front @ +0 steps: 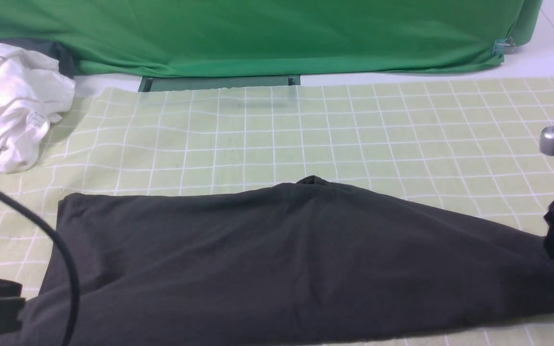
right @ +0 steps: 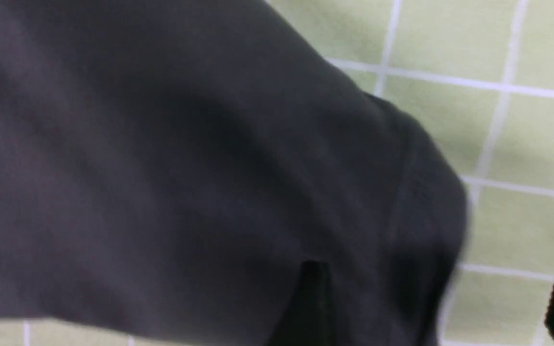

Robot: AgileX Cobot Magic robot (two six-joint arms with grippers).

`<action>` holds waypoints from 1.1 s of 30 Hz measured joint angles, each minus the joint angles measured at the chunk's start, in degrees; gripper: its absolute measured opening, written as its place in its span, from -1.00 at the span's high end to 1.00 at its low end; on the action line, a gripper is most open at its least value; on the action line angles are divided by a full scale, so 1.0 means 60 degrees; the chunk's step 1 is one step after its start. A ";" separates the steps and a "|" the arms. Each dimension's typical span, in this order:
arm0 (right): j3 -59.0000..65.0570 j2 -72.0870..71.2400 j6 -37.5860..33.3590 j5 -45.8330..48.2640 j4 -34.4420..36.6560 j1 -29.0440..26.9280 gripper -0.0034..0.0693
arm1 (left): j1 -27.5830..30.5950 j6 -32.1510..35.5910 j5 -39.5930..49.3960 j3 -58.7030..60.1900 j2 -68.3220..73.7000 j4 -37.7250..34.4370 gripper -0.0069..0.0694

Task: Fold a long-sleeved shirt over a green coffee tablecloth.
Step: 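Pull the folded dark garment lengthwise by its ends to straighten it flat on the table, then fold the right end of the dark garment over onto its left end with the right gripper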

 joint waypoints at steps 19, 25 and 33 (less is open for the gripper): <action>-0.0073 0.2173 -0.0548 -0.0738 0.0423 -0.0023 0.72 | 0.0000 0.0000 0.0565 0.0062 -0.0251 -0.0059 0.79; -0.0068 0.1562 -0.0175 -0.0348 -0.0066 -0.0033 0.74 | 0.0000 0.0000 0.0565 0.0062 -0.0261 -0.0066 0.79; -0.0068 -0.0020 -0.0031 0.0053 -0.0670 -0.0956 0.74 | 0.0000 0.0000 0.0565 0.0062 -0.0261 -0.0069 0.79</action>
